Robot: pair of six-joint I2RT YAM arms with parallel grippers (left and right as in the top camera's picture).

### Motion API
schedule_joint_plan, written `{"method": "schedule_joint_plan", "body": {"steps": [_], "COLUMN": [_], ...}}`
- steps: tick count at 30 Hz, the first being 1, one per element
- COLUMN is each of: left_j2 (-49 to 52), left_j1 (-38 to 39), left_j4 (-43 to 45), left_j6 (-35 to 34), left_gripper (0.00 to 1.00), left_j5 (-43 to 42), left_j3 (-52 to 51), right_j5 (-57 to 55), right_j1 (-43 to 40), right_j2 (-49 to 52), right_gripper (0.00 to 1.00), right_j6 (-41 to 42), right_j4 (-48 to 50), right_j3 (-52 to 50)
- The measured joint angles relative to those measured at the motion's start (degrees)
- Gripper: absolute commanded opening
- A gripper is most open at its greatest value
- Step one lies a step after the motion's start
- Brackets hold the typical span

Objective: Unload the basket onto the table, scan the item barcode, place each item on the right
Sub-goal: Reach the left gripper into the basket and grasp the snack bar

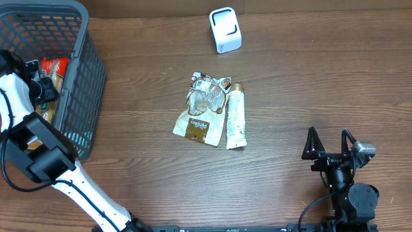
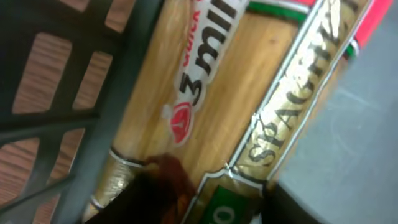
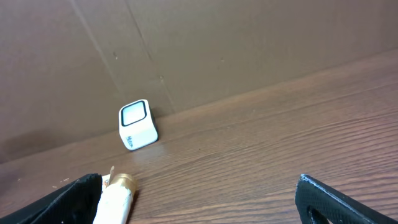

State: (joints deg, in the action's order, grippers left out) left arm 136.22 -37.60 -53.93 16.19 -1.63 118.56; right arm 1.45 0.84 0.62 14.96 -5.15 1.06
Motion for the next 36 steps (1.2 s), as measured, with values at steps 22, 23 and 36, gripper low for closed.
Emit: {"method": "schedule_joint_plan", "body": {"steps": [22, 23, 36], "left_j2": [-2.14, -3.61, -30.69], "left_j1": [1.27, 1.27, 1.53], "left_j4": [-15.89, -15.96, -17.25], "left_j6": [-4.07, -4.26, -6.10], "left_gripper": [0.04, 0.04, 0.49], "left_j5": [-9.46, -9.81, -12.24], "left_j3": [11.47, 11.78, 17.35], "right_j5": [0.00, 0.00, 0.00], "right_j1": [0.00, 0.00, 0.00], "right_j2": [0.00, 0.00, 0.00], "right_gripper": [1.00, 1.00, 1.00], "right_j6": [0.00, 0.00, 0.02], "right_j4": [0.02, 0.00, 0.02], "right_j3": [0.00, 0.00, 0.00]}}
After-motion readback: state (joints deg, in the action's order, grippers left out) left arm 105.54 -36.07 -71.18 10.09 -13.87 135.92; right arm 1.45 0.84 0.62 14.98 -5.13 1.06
